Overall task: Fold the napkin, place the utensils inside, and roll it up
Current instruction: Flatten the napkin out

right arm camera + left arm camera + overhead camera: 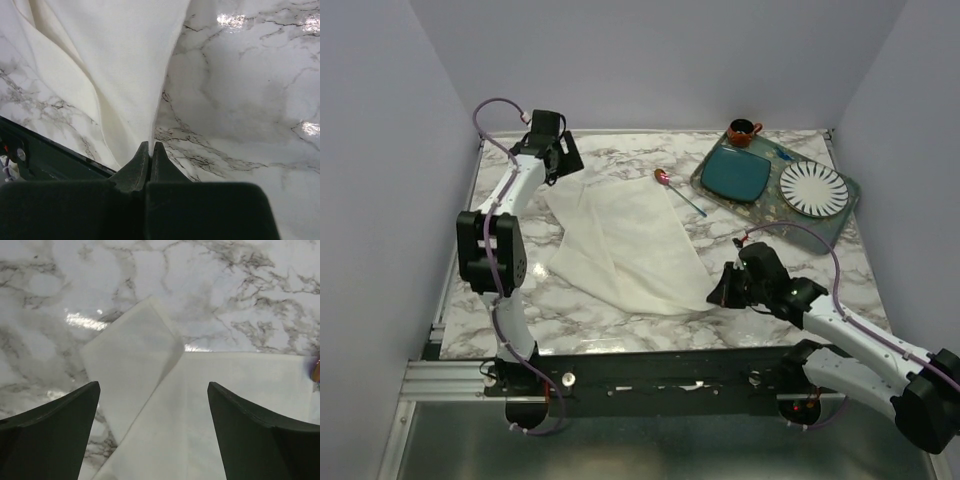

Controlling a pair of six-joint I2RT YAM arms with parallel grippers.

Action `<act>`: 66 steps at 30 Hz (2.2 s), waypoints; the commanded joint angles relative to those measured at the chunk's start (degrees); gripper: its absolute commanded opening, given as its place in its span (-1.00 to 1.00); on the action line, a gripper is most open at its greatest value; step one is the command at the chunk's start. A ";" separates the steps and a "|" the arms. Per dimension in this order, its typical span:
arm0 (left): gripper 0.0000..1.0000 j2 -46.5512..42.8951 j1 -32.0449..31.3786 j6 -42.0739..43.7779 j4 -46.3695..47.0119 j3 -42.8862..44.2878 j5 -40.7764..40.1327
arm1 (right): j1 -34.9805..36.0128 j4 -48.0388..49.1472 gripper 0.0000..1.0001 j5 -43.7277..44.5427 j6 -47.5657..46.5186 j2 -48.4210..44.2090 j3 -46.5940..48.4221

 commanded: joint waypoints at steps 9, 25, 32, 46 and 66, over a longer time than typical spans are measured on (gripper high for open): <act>0.81 -49.72 1.30 -7.59 -3.66 -54.18 -6.36 | -0.10 1.14 -0.99 -2.39 -4.70 2.06 2.69; 0.61 -36.82 2.79 1.03 10.23 -58.44 11.84 | -0.02 2.37 -0.99 -4.24 -7.52 4.79 3.13; 0.46 -33.49 2.79 3.92 9.63 -54.58 11.93 | -0.02 2.81 -0.99 -5.03 -7.61 5.84 3.57; 0.16 -30.40 2.71 3.66 10.32 -54.84 16.59 | -0.10 3.16 -0.99 -5.65 -7.17 5.23 3.66; -1.00 -71.16 3.06 -0.12 5.82 -39.65 2.62 | -0.19 -9.49 -0.99 -1.78 -20.77 -1.79 33.15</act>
